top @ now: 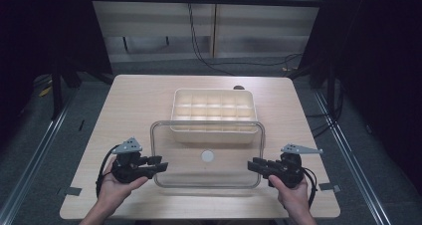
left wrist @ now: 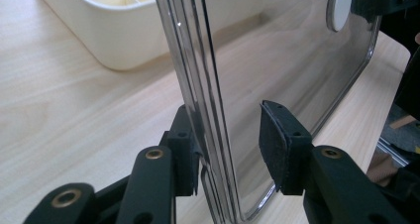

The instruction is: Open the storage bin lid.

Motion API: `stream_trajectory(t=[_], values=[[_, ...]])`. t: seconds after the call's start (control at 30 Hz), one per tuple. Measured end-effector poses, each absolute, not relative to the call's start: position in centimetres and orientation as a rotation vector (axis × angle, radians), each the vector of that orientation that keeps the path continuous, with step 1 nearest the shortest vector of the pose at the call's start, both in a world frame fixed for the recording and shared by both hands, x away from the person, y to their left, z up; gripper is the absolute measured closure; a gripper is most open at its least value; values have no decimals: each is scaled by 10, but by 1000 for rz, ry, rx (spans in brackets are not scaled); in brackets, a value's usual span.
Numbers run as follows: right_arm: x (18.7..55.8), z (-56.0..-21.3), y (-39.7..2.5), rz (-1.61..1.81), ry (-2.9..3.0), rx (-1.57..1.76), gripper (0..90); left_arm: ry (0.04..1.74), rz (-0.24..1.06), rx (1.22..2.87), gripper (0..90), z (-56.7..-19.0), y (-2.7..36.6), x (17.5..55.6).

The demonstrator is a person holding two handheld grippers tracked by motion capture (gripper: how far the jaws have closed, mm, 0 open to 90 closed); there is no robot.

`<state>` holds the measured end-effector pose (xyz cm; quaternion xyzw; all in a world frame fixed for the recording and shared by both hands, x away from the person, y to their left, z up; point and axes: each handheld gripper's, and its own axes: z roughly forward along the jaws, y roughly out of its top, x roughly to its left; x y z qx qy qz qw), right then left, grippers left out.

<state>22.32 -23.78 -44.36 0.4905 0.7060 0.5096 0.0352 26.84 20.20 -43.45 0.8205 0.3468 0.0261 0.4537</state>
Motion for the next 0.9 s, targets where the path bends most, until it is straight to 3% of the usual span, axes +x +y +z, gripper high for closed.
stream_trajectory(t=[0.9], values=[[219, -473, -236, 1441, 2271, 1559, 615, 861, 12, 2113, 594, -462, 197, 262]])
